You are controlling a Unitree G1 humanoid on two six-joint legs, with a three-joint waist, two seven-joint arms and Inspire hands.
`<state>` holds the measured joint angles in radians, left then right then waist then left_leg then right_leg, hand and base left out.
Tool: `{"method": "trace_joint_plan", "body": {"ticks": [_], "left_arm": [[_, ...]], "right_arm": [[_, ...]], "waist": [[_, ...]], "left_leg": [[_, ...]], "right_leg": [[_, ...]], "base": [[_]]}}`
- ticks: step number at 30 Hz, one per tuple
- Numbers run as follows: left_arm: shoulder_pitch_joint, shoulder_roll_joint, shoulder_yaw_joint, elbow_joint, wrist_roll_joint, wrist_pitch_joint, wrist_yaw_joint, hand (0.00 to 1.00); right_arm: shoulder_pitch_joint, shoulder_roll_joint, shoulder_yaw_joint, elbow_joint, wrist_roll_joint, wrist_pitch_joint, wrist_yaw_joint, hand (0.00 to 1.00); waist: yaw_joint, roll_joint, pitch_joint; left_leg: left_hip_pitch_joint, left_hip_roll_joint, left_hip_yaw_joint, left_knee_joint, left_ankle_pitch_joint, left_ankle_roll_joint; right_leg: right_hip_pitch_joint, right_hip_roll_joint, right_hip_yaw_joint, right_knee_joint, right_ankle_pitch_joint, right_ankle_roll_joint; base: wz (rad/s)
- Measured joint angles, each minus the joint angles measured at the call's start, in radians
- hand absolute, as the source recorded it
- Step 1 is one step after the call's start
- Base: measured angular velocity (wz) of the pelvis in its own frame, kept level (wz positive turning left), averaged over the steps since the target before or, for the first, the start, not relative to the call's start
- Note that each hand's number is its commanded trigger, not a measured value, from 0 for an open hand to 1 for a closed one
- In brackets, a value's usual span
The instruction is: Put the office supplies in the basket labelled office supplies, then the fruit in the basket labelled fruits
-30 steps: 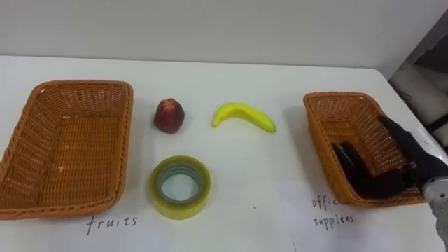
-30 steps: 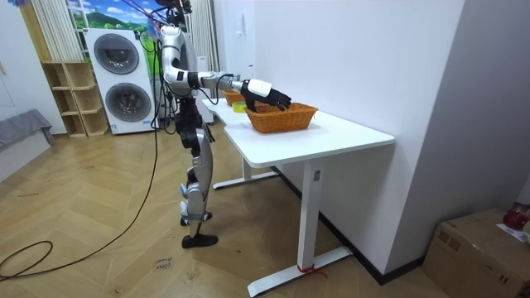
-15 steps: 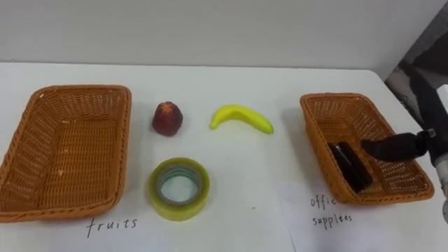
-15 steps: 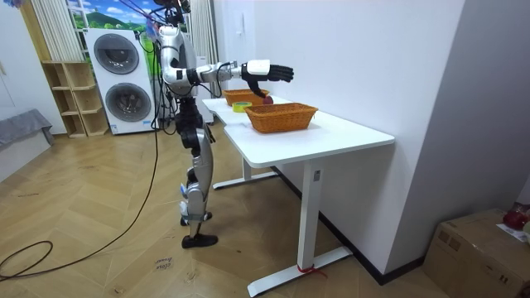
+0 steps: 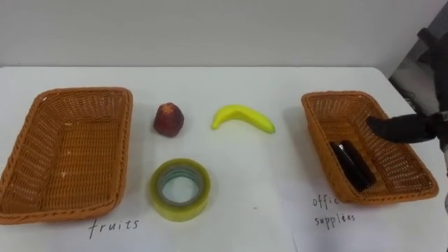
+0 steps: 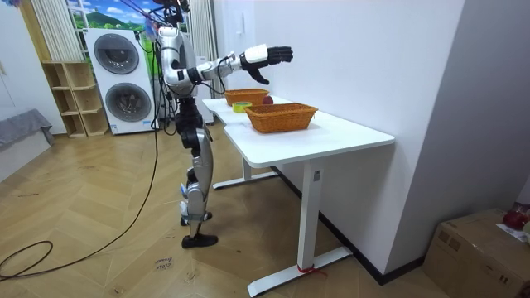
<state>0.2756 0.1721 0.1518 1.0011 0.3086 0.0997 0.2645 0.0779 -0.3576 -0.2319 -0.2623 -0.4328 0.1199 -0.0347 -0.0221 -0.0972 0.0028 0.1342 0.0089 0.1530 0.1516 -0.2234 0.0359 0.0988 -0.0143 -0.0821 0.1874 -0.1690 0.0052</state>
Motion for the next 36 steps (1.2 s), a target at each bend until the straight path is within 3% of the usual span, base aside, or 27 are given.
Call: {"method": "trace_joint_plan", "body": {"ticks": [6, 24, 36], "left_arm": [[-0.003, 0.000, -0.019, 0.001, 0.000, -0.018, 0.000, 0.00], [-0.013, -0.004, -0.039, 0.000, 0.000, -0.017, 0.036, 0.00], [-0.026, -0.002, -0.081, 0.001, 0.000, -0.030, 0.024, 0.00]], "right_arm": [[-0.020, 0.000, 0.007, -0.010, -0.003, -0.010, -0.007, 0.00], [-0.023, 0.000, 0.066, -0.041, 0.006, -0.022, -0.007, 0.00], [-0.110, 0.000, 0.151, -0.047, 0.052, -0.056, -0.006, 0.00]], "waist": [[0.005, -0.009, 0.0004], [0.057, 0.002, -0.0010], [0.063, 0.000, -0.0016]], "left_leg": [[-0.002, 0.001, 0.000, 0.000, 0.000, 0.000], [-0.018, 0.000, -0.004, 0.010, 0.000, 0.000], [-0.019, 0.001, -0.016, 0.010, 0.000, 0.000]], "right_leg": [[-0.003, 0.000, 0.001, 0.001, 0.000, 0.000], [-0.015, -0.001, -0.004, 0.000, 0.000, 0.000], [-0.014, -0.001, -0.013, -0.002, 0.000, 0.000]], "base": [[0.00], [0.00], [0.02]]}}
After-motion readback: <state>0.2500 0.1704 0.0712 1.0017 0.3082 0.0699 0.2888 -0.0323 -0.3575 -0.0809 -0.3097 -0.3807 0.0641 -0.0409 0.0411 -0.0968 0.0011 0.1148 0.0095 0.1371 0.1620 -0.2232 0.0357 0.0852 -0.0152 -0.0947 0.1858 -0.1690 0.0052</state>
